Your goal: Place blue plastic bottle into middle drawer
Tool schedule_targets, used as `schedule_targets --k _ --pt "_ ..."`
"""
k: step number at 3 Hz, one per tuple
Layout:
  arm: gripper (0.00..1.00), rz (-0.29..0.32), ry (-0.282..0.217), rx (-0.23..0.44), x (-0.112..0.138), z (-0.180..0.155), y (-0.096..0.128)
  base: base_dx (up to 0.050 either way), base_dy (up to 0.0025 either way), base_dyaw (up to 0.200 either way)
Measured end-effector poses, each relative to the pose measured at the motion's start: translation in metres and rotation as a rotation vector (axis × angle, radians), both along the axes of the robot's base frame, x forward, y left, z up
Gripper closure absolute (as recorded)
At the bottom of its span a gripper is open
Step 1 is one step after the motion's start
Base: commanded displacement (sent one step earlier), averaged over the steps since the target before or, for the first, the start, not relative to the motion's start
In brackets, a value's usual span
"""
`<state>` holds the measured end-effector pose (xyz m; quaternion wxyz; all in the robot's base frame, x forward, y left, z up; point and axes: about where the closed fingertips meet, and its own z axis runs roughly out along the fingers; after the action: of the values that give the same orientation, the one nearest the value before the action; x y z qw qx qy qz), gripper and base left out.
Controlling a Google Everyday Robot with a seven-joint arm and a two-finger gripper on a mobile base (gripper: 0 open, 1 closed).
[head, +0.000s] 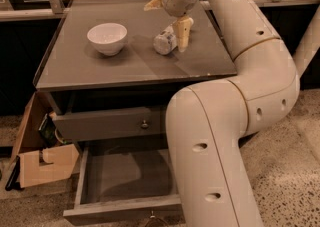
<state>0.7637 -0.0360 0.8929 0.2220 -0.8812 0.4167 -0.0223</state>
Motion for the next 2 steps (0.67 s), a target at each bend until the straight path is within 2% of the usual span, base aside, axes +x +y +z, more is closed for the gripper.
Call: schedule_targets --k 1,2 --pt "0.0 -0.021 -0.015 -0.059 0.0064 -0.003 -0.0058 0.0 0.0 0.0" --pt "0.0 -0.021 -0.015 -0.058 0.0065 -0.003 -0.0059 0.0 0.0 0.0"
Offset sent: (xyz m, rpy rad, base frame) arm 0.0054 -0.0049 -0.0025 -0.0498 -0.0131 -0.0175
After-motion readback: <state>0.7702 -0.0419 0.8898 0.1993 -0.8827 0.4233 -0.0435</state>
